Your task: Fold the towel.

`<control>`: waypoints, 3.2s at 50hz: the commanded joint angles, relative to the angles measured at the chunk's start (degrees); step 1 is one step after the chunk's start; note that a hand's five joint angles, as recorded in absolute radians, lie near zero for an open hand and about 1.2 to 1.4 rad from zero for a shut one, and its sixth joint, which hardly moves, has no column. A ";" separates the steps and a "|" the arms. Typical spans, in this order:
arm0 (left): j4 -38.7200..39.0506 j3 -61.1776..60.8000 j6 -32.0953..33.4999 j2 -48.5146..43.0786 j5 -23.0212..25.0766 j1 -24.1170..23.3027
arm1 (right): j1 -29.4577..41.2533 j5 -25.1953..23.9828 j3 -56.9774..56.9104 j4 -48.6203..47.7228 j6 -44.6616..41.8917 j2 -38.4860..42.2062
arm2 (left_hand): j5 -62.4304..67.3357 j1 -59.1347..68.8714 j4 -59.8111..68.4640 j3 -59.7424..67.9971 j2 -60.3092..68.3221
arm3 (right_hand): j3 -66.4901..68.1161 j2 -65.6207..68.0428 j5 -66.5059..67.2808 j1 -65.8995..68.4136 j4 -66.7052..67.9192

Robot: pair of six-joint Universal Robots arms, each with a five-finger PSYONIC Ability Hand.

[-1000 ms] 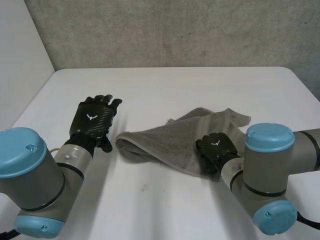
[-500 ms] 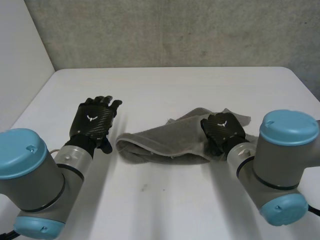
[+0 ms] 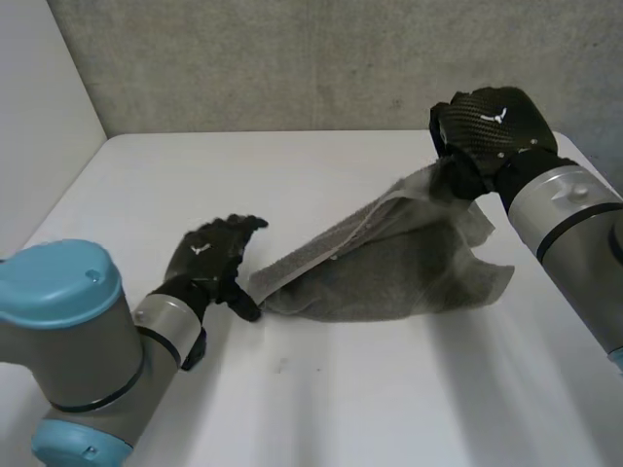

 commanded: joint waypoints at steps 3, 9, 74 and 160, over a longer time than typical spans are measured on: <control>-4.21 3.95 -8.17 -6.42 1.43 -1.03 | -0.59 0.17 -0.86 0.49 -0.54 -3.49 | 9.37 9.36 9.41 9.47 9.50 | 12.41 12.66 13.62 25.98 11.81; -4.04 5.97 -8.25 -10.38 1.34 -1.30 | -0.94 0.17 0.10 0.93 -0.45 -4.46 | 18.62 18.61 18.66 18.72 18.75 | 12.41 12.66 13.62 25.98 11.81; 2.91 9.22 15.92 -1.85 3.36 7.23 | -6.74 0.43 -2.89 -6.54 -0.63 11.89 | 65.87 65.86 65.91 65.96 65.99 | 12.41 12.66 13.62 25.98 11.81; -1.57 -3.17 27.52 0.43 9.25 18.48 | -19.57 -1.15 10.03 -13.75 -5.72 15.13 | 26.36 26.35 26.40 26.46 26.48 | 12.41 12.66 13.62 25.98 11.81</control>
